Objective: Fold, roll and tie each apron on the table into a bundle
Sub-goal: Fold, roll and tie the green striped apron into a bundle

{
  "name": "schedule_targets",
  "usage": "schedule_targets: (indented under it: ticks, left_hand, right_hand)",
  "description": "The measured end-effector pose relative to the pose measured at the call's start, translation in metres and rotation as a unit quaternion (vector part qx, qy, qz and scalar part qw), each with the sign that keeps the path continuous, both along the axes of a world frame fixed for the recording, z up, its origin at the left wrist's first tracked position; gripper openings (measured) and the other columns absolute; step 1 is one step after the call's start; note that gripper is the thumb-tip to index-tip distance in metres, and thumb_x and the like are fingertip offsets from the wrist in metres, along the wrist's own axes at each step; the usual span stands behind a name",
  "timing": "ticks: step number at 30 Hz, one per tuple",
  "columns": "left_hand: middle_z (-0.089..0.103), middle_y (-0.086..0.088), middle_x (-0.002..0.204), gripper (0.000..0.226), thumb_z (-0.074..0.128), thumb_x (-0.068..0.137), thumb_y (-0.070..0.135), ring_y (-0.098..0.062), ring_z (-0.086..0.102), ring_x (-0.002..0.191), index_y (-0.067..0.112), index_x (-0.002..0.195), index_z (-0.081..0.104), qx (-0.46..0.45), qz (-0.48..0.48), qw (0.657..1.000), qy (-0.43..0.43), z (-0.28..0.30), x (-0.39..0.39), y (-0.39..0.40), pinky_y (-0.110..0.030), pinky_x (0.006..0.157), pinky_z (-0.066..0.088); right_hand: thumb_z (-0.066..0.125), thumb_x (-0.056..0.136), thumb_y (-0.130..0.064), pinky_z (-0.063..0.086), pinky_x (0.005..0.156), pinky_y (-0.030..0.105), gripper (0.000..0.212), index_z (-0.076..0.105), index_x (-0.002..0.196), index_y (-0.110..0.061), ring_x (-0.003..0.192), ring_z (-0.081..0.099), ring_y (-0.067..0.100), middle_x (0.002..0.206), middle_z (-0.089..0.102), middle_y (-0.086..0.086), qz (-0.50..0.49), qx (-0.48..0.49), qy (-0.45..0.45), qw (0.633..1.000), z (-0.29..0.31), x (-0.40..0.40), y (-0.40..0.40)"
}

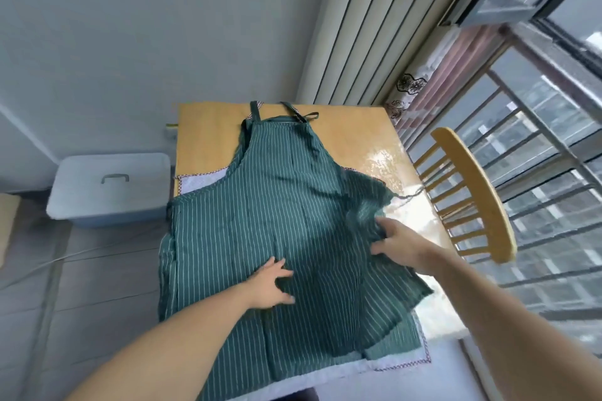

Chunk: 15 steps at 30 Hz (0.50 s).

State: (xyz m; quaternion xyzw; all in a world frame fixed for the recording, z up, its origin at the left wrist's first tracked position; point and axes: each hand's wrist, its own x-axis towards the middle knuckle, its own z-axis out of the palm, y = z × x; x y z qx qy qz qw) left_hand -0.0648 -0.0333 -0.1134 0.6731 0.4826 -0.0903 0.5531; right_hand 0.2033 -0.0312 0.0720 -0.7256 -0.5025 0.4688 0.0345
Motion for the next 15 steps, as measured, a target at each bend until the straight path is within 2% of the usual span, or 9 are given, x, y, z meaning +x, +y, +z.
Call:
schedule_targets:
  ticks: [2,4,6,7,8,10,11,13,15]
  left_hand:
    - [0.038,-0.002,0.161,0.054,0.057,0.099,0.048,-0.024,0.038,0.146,0.029,0.149,0.047,-0.065,0.181,0.979,-0.075,0.015,-0.011,0.009,-0.048,0.122,0.026]
    - [0.062,-0.005,0.140,0.045,0.045,0.103,0.052,-0.023,0.061,0.123,0.023,0.133,0.062,-0.127,0.381,0.905,-0.138,0.030,-0.026,0.017,-0.049,0.113,0.042]
    - [0.070,-0.012,0.126,0.060,0.044,0.097,0.066,-0.028,0.067,0.110,0.018,0.124,0.065,-0.172,0.519,0.823,-0.155,0.036,-0.049,0.024,-0.049,0.104,0.050]
    - [0.065,-0.015,0.133,0.069,0.045,0.091,0.074,-0.032,0.063,0.118,0.019,0.130,0.061,-0.179,0.548,0.806,-0.136,0.036,-0.061,0.025,-0.049,0.106,0.048]
    - [0.053,-0.014,0.147,0.082,0.046,0.087,0.079,-0.033,0.052,0.132,0.020,0.143,0.051,-0.183,0.557,0.802,-0.114,0.034,-0.074,0.024,-0.051,0.112,0.040]
    - [0.031,-0.007,0.163,0.094,0.052,0.084,0.079,-0.033,0.032,0.147,0.022,0.156,0.033,-0.165,0.545,0.817,-0.092,0.026,-0.094,0.022,-0.055,0.120,0.025]
    - [0.029,-0.007,0.164,0.093,0.058,0.085,0.073,-0.034,0.031,0.148,0.020,0.157,0.030,-0.147,0.530,0.830,-0.092,0.019,-0.100,0.020,-0.055,0.121,0.024]
    - [0.033,-0.010,0.161,0.084,0.068,0.091,0.051,-0.034,0.037,0.144,0.015,0.157,0.030,-0.106,0.504,0.856,-0.043,0.003,-0.109,0.014,-0.053,0.119,0.030]
    - [0.034,-0.012,0.161,0.076,0.070,0.094,0.031,-0.035,0.038,0.144,0.010,0.156,0.031,-0.080,0.484,0.872,0.004,-0.008,-0.110,0.007,-0.051,0.119,0.031]
  right_hand:
    - [0.053,0.095,-0.001,0.049,0.056,0.023,0.042,0.048,0.134,-0.017,0.073,0.062,0.009,0.102,0.062,-0.005,0.084,0.046,-0.029,0.995,-0.001,-0.059,0.004]
    - [0.050,0.095,-0.002,0.044,0.060,0.019,0.051,0.041,0.142,-0.018,0.082,0.061,0.011,0.112,0.060,0.001,0.174,0.091,-0.062,0.978,-0.018,-0.124,-0.002]
    - [0.051,0.092,-0.005,0.052,0.083,0.035,0.056,0.039,0.145,-0.020,0.111,0.062,0.027,0.135,0.057,0.008,0.250,0.091,-0.067,0.961,-0.048,-0.182,-0.016]
    - [0.054,0.093,-0.009,0.049,0.100,0.043,0.061,0.036,0.150,-0.022,0.129,0.054,0.031,0.150,0.047,0.008,0.280,0.056,-0.048,0.957,-0.066,-0.202,-0.024]
    - [0.059,0.096,-0.017,0.039,0.114,0.046,0.066,0.032,0.155,-0.025,0.143,0.042,0.031,0.162,0.033,0.005,0.305,0.004,-0.023,0.952,-0.080,-0.220,-0.032]
    - [0.063,0.099,-0.038,0.025,0.123,0.048,0.070,0.029,0.159,-0.028,0.151,0.030,0.029,0.168,0.023,0.002,0.318,-0.087,0.020,0.944,-0.104,-0.238,-0.047]
    - [0.063,0.099,-0.042,0.026,0.122,0.047,0.067,0.033,0.157,-0.028,0.149,0.035,0.029,0.165,0.030,0.002,0.305,-0.104,0.032,0.946,-0.112,-0.239,-0.052]
    - [0.062,0.100,-0.035,0.041,0.115,0.041,0.054,0.046,0.150,-0.026,0.134,0.054,0.024,0.156,0.048,0.002,0.243,-0.079,0.041,0.966,-0.128,-0.228,-0.056]
    - [0.060,0.101,-0.024,0.058,0.091,0.030,0.045,0.052,0.144,-0.027,0.107,0.068,0.017,0.144,0.059,-0.003,0.145,-0.013,-0.003,0.989,-0.140,-0.202,-0.050]
